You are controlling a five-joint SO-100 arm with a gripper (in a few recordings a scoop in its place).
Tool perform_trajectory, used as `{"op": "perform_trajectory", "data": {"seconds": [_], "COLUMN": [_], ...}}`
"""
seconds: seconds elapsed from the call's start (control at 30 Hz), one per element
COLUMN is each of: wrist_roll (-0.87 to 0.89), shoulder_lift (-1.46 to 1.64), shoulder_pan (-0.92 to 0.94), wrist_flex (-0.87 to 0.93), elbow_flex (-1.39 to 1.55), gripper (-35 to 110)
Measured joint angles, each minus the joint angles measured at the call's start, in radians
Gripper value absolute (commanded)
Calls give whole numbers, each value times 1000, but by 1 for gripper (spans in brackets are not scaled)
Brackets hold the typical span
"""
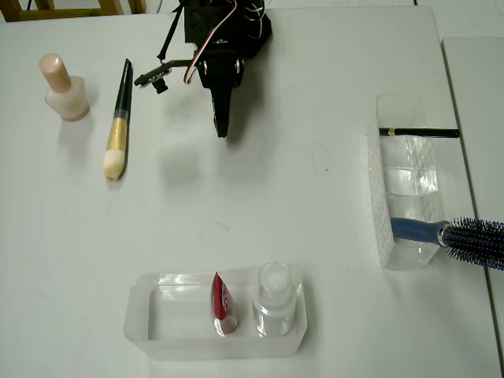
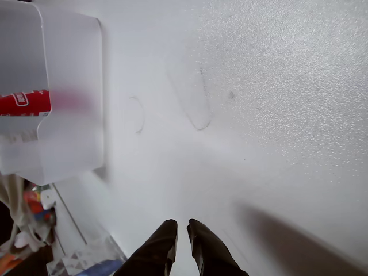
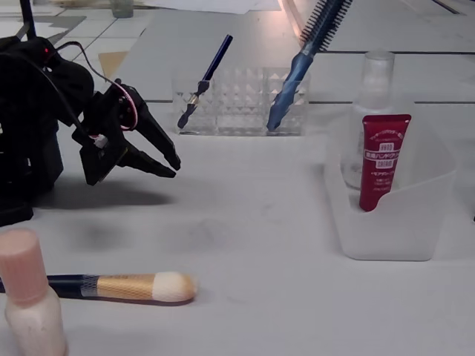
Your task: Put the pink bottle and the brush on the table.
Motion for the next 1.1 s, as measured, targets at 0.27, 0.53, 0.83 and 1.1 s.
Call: {"op": "perform_trajectory", "data": {"seconds": [0.27, 0.53, 0.83, 1.1], "wrist_roll": [15, 15, 15, 15], "shoulder_lift": [0, 0, 0, 0], "shoulder_pan": [0, 0, 0, 0], "wrist_flex": [0, 0, 0, 0], "elbow_flex": [0, 0, 0, 0], "gripper": [0, 0, 0, 0]}}
